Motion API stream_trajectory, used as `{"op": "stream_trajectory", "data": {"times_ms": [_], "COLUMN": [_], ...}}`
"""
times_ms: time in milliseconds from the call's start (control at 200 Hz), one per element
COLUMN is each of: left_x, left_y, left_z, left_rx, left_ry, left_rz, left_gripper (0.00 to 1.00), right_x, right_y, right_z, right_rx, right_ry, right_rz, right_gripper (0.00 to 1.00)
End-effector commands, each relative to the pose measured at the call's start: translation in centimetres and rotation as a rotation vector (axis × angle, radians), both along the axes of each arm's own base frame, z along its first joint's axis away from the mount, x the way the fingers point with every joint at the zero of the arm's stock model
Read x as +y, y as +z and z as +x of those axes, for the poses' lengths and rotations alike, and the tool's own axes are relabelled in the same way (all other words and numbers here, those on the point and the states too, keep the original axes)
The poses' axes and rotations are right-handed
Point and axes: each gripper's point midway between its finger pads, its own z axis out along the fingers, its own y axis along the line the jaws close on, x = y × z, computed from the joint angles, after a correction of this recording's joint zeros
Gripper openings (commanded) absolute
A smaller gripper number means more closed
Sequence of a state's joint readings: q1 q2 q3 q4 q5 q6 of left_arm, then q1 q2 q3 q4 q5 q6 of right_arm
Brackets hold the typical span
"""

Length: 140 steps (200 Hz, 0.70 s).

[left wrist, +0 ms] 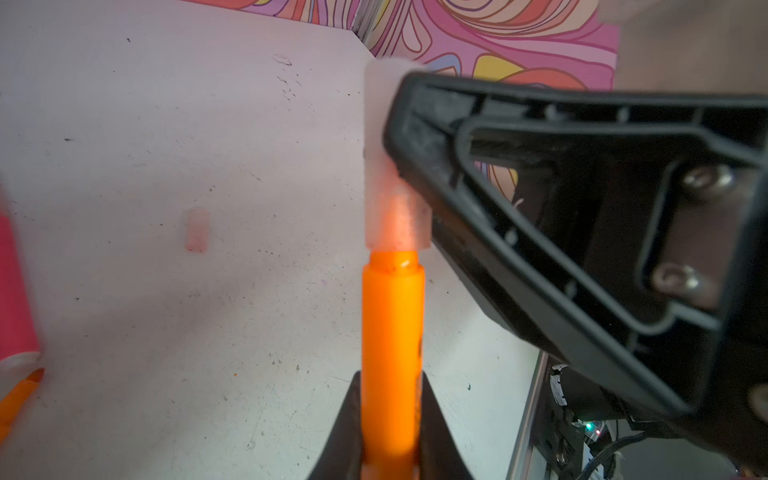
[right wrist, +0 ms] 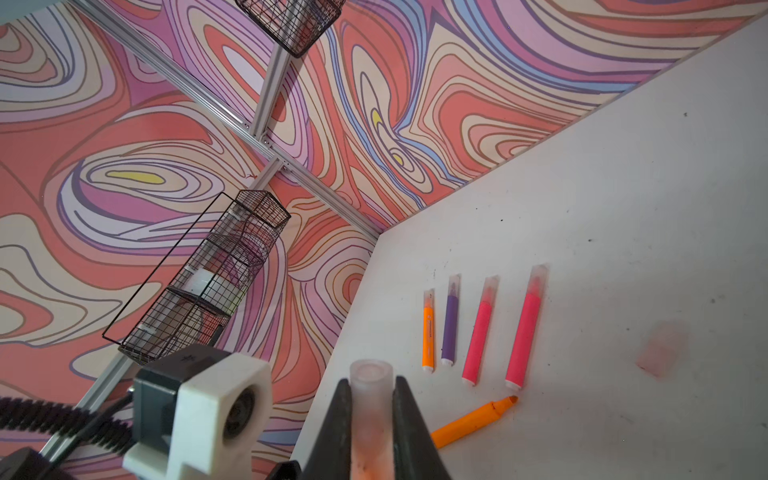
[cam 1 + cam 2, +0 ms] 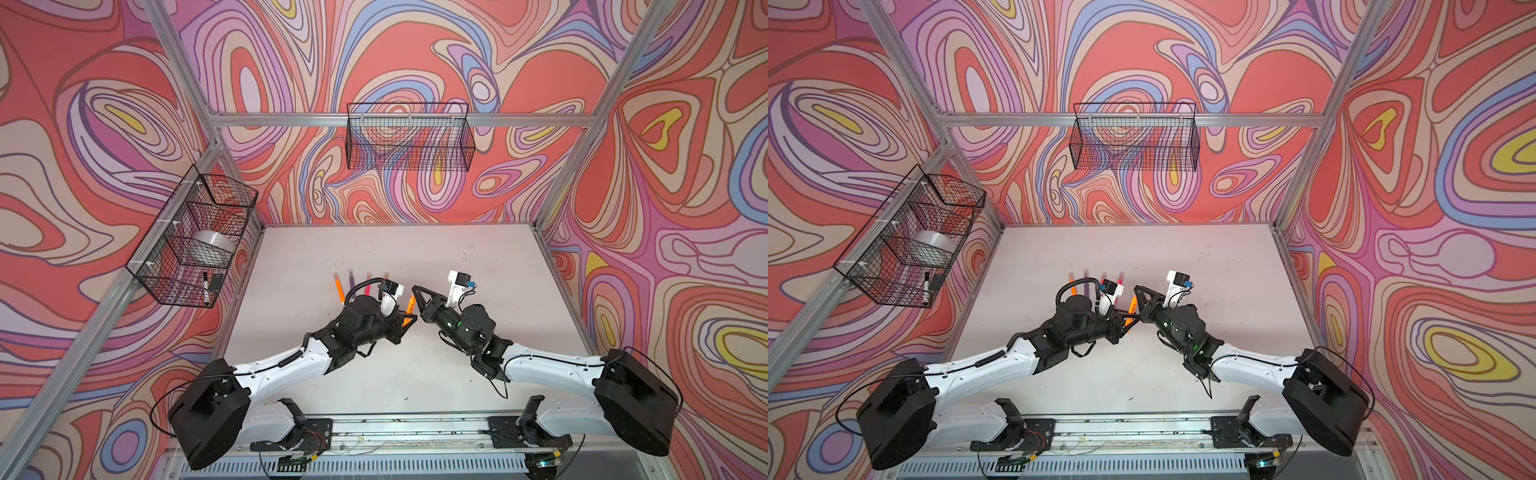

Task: Insert the pens into the pen caps
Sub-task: 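Lower the cap onto the marker tip and release it with the right gripper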

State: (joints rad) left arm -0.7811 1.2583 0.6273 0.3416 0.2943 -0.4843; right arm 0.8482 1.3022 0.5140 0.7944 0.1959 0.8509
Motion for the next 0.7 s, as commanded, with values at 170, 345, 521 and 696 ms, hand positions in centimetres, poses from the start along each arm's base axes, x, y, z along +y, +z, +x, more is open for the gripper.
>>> {"op": "stream_trajectory", "data": {"times_ms": [170, 345, 521, 696], "left_x": [-0.3, 0.0, 0.5, 0.6], "left_y": [6.1, 5.9, 4.7, 2.9], "left_z": [0.7, 0.3, 0.1, -0.4], "left_rx": [-0.136, -0.161, -0.228, -0.348], "left_ry": [-0.017, -0.032, -0.042, -0.03], "left_rz": [-0.152, -0.13, -0.05, 0.101], "left_gripper": [0.0, 0.0, 0.0, 0.0], "right_x": [1.9, 0.4, -1.6, -2.0], "right_y": [-1.8, -1.0, 1.5, 4.1], "right_z": [-2.4, -2.6, -3.5, -4.0], "right_rx": [0.006, -0.015, -0.071, -0.095], "right_ry": [0.13, 0.083, 0.045, 0.049], "right_rz": [-0.071, -0.093, -0.083, -0.065], "right_gripper": [0.28, 0.57, 0.67, 0.69]}}
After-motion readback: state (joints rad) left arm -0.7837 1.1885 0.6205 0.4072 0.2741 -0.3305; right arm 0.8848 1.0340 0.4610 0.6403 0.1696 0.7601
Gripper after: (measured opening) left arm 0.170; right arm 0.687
